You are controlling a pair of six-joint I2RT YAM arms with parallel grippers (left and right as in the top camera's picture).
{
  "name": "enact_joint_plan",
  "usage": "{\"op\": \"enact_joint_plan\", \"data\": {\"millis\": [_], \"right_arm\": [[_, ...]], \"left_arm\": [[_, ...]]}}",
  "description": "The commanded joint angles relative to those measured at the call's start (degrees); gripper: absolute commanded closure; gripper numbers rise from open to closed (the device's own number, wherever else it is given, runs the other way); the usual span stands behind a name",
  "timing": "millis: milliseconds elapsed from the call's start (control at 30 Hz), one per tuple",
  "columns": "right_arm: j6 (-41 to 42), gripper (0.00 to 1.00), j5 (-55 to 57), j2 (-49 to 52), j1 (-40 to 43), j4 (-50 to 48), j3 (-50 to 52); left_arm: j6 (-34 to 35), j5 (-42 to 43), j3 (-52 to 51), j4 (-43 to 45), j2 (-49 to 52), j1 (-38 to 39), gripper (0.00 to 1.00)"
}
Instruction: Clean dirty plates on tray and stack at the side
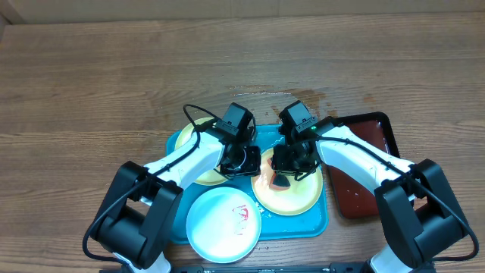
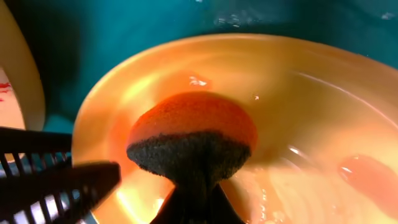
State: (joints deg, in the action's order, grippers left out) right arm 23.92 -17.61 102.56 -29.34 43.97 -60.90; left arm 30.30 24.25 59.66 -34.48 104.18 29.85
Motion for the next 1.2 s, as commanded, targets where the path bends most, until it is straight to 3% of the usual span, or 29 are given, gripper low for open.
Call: {"op": "enact_joint_plan", "data": {"millis": [0, 500, 800, 967, 1167], "right_arm": [[-0.4, 0.96, -0.5, 0.1, 0.2, 0.1, -2.9], [-0.4, 0.96, 2.6, 0.1, 0.2, 3.8, -5.8], [0.4, 0.96, 18.3, 0.1, 0.2, 22.3, -22.1], [6.0, 0.96, 28.1, 0.1, 0.3, 32.6, -29.7], [6.6, 0.96, 28.8, 0.1, 3.3, 36.7, -31.2]], "left_arm": [[-0.3, 1.1, 0.6, 0.4, 0.0, 0.1, 0.96], [0.6, -0.8, 0.6, 0.4, 0.0, 0.1, 0.96], [0.6, -0.9, 0.6, 0.4, 0.0, 0.1, 0.96], [0.6, -0.9, 0.6, 0.9, 0.0, 0.1, 0.96], [0.6, 0.6, 0.6, 3.7, 0.0, 0.1, 0.96]]}}
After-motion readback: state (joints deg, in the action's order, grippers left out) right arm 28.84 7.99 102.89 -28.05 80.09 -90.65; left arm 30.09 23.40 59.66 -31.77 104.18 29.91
